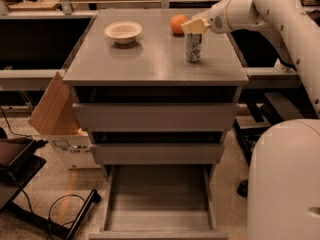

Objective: Pick redbull can from bottom drawer and place on counter

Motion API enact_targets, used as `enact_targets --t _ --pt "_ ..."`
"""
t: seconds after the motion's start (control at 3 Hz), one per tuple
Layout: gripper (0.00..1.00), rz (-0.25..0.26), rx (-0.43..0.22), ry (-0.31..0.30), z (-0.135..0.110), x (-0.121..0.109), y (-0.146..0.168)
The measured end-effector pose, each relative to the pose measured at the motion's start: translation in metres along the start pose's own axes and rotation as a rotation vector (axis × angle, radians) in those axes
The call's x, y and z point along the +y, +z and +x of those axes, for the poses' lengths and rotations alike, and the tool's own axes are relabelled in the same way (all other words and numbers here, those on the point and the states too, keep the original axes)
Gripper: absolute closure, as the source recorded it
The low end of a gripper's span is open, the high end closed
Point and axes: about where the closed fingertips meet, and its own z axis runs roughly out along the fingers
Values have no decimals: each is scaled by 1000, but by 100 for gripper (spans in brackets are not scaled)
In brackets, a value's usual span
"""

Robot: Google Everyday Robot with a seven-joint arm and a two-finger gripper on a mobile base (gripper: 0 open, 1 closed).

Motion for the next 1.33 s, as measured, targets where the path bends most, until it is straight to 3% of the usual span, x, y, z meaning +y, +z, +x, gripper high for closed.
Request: enact_targets --t 0.33,1.0,1.33 --pt "51 -7 2 1 1 2 5" --pt "5 -17 5 3 3 6 11" --pt "0 -19 5 3 4 7 13"
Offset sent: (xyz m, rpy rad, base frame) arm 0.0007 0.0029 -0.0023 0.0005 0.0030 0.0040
